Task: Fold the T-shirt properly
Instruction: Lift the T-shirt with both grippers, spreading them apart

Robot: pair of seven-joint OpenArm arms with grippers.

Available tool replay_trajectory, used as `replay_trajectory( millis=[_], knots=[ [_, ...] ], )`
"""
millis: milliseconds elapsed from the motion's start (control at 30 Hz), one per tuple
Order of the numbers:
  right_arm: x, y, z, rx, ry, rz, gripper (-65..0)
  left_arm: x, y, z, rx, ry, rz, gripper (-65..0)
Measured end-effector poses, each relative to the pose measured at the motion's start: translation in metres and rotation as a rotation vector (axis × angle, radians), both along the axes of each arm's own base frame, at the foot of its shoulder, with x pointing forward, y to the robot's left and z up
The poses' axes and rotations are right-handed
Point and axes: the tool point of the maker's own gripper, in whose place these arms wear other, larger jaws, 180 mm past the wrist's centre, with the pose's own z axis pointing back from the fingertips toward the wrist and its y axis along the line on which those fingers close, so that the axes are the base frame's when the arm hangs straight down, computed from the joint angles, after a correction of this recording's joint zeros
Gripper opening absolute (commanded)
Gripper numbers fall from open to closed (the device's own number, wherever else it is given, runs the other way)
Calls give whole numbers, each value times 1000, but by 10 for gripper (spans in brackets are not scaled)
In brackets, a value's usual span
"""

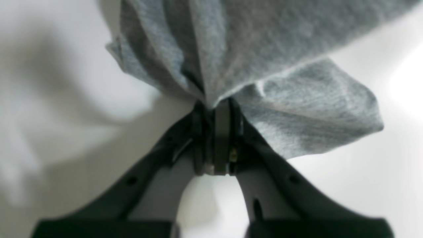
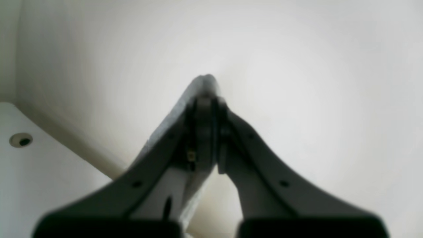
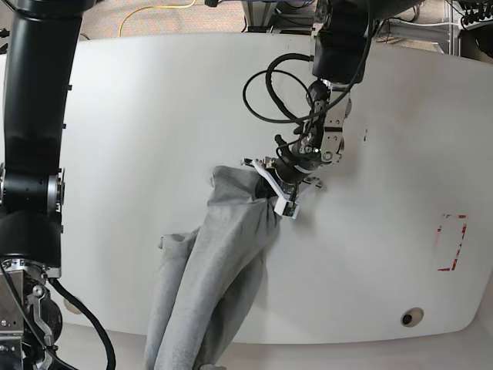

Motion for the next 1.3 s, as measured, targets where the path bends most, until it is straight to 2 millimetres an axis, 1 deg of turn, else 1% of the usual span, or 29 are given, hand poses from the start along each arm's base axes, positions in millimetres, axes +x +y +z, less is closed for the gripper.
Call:
replay_trajectory(
  millis=[67,133,200,300,433,533,700,833,1100,1200,1300],
  knots=[
    [2,-8,-1,19,8,-13,-650,-8,13,4,43,10,-13,-650],
    [3,-20,-1,40,17,-33,-650,-15,32,10,114,12,-19,-650],
    [7,-32,-2,63,28,-53,-650,-21,51,21,189,-1,-25,-650],
    [14,-44,-7,86,52,-78,-650,-23,71,52,254,-82,-42,-650],
    [24,-55,-16,126,93,-94,-650,-23,89,96,301,-200,-65,-650],
    [31,-67,-25,157,128,-112,-650,-25,103,116,343,-251,-67,-650],
    [43,-96,-44,177,180,-196,-650,-25,133,145,428,-327,-59,-650],
    [47,-107,-53,180,203,-230,-650,-16,150,171,463,-390,-19,-650],
    [55,-107,-69,185,241,-237,-650,7,163,214,519,-500,-6,-650],
    [57,-111,-79,186,266,-248,-650,17,169,233,543,-543,6,-650],
    [58,-115,-84,186,280,-257,-650,27,175,254,567,-587,21,-650]
  ],
)
